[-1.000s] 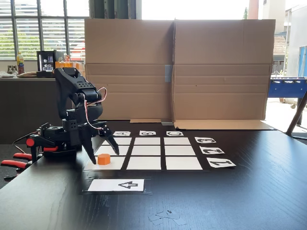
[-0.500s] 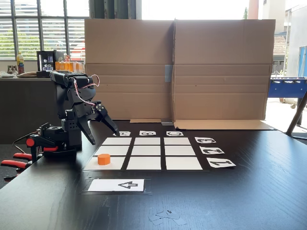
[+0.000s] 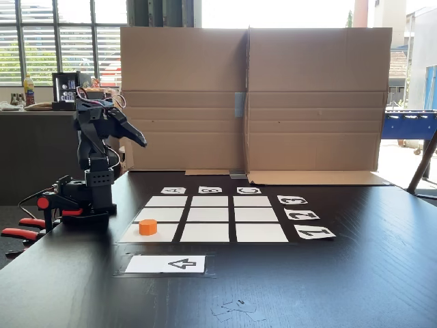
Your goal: Pick up the round, orange token and place it in the grid on square A1.
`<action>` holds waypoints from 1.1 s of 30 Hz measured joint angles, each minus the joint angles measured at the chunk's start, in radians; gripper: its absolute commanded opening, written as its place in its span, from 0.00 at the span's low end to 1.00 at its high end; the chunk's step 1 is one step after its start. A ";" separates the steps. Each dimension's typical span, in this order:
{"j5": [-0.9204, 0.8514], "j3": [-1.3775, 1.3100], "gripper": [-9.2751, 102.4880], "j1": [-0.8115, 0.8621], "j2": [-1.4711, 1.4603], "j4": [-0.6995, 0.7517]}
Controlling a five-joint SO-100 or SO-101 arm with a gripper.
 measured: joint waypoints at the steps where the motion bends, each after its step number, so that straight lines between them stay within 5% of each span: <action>1: 0.000 0.000 0.39 0.031 0.026 0.015; 14: 0.000 0.135 0.39 0.353 0.261 0.144; 33: -0.038 0.560 0.28 0.492 0.466 0.110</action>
